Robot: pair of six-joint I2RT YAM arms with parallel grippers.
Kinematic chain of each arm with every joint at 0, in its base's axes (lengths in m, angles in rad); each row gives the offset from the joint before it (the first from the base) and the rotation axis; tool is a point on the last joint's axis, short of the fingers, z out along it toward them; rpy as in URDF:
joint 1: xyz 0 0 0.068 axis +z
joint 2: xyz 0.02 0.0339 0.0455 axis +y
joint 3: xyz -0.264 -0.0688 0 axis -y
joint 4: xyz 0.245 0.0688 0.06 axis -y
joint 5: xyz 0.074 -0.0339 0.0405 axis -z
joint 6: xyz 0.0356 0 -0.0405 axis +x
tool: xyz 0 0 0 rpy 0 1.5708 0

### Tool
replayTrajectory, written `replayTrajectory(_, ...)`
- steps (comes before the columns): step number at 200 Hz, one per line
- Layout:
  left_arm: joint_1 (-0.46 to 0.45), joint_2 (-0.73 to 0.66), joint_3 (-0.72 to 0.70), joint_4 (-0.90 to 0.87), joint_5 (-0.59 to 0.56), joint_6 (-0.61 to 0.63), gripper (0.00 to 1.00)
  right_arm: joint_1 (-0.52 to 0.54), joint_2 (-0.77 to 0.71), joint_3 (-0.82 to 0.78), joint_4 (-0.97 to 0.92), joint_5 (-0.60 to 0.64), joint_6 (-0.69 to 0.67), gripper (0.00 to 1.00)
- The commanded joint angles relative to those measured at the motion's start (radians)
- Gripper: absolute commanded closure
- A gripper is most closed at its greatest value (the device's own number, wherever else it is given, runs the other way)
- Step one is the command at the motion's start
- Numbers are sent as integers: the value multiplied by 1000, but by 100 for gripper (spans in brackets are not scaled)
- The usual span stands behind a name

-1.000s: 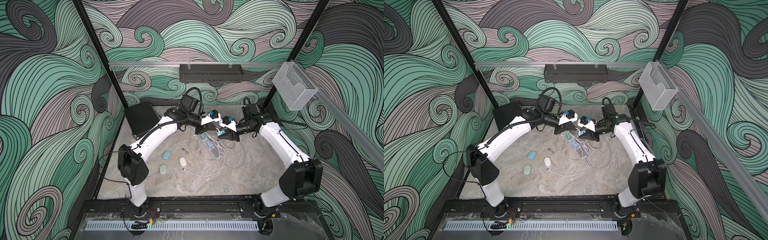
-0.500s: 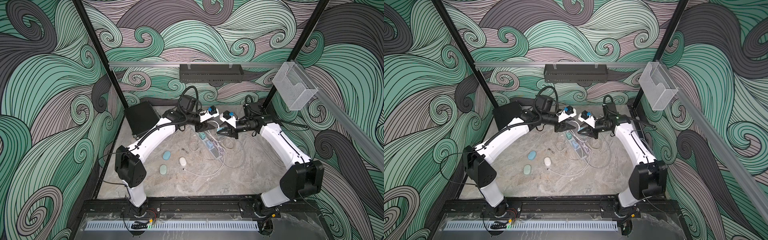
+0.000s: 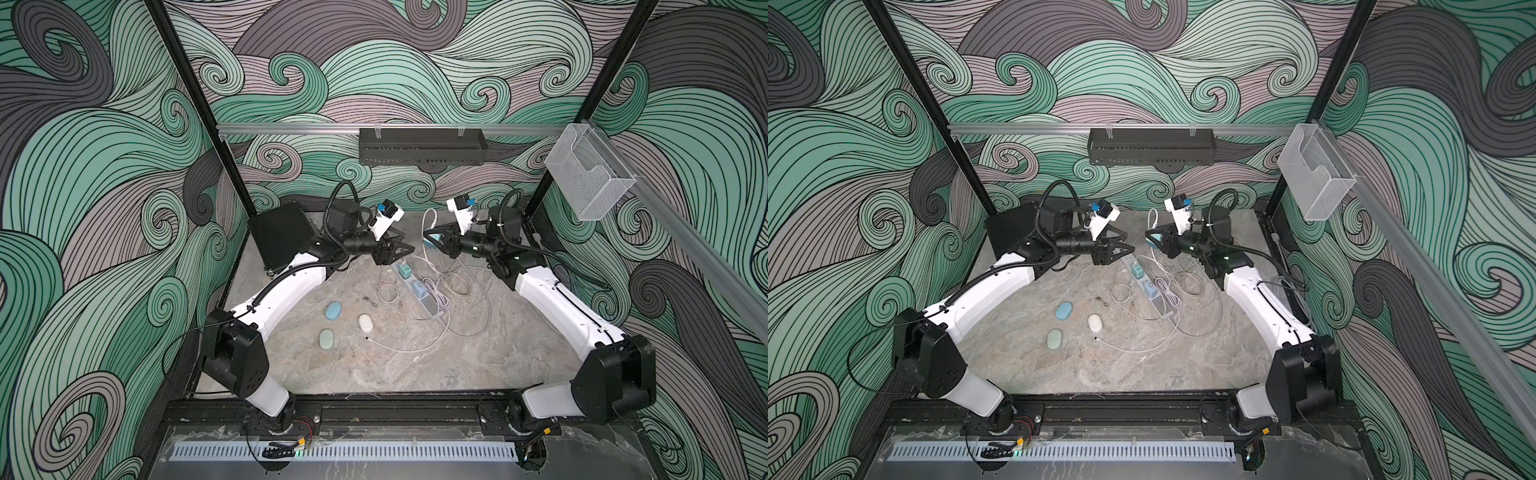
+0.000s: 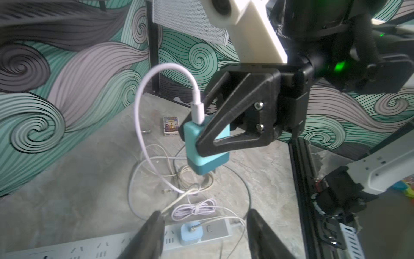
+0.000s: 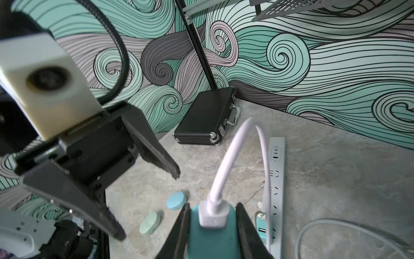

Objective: Charge the bluetooth headset
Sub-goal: Pick up the plug from the center of the board.

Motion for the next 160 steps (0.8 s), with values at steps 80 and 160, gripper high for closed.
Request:
replayTrajectory(80, 43, 96, 50, 166, 263, -275, 38, 41, -43, -52, 268, 13, 316, 93)
replayTrajectory(160, 43, 146, 67, 334, 330, -432, 37, 44, -30, -91, 460, -61, 457, 92)
